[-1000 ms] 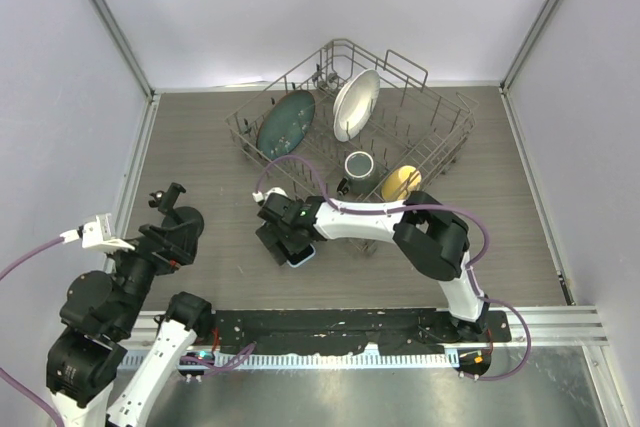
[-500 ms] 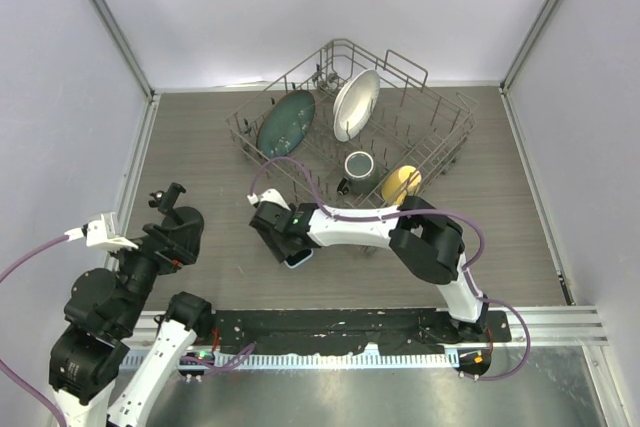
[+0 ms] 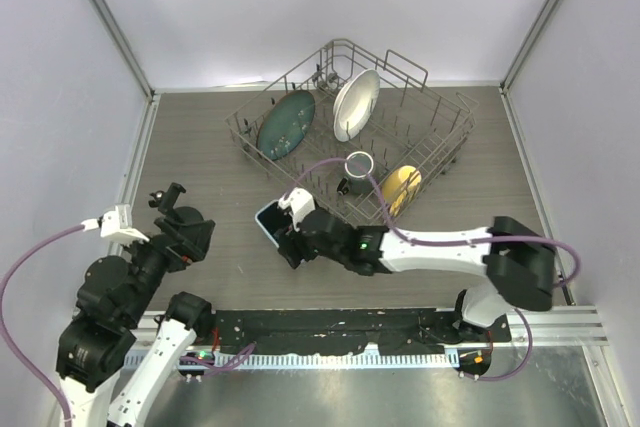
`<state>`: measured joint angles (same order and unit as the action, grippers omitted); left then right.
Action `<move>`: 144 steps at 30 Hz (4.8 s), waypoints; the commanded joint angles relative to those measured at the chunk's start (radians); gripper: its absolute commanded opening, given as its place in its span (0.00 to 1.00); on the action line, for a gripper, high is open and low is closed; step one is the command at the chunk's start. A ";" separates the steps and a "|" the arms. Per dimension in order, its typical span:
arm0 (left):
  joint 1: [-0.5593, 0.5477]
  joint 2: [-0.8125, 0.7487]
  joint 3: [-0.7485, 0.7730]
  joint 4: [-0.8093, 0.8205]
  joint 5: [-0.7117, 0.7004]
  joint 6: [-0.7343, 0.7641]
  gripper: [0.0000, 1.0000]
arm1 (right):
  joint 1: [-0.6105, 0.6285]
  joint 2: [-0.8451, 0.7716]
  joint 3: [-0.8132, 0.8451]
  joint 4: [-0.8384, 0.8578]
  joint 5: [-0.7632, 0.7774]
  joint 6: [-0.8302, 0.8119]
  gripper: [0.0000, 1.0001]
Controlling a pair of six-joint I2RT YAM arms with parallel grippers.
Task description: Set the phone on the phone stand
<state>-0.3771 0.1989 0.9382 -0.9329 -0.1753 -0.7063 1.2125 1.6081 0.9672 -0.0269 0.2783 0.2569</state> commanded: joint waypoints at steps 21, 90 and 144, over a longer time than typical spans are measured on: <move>0.004 0.244 -0.190 0.419 0.565 -0.266 0.76 | 0.064 -0.427 -0.148 0.380 -0.048 -0.153 0.01; -0.003 0.185 0.620 -0.184 -0.316 0.300 0.00 | -0.084 0.339 0.626 0.361 -0.352 -0.310 0.53; -0.003 0.088 0.448 -0.210 -0.262 0.286 0.00 | -0.057 0.802 1.163 0.337 -0.370 -0.346 0.16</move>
<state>-0.3782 0.3023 1.3899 -1.2392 -0.4435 -0.4149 1.1393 2.4130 2.0800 0.2802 -0.1059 -0.0971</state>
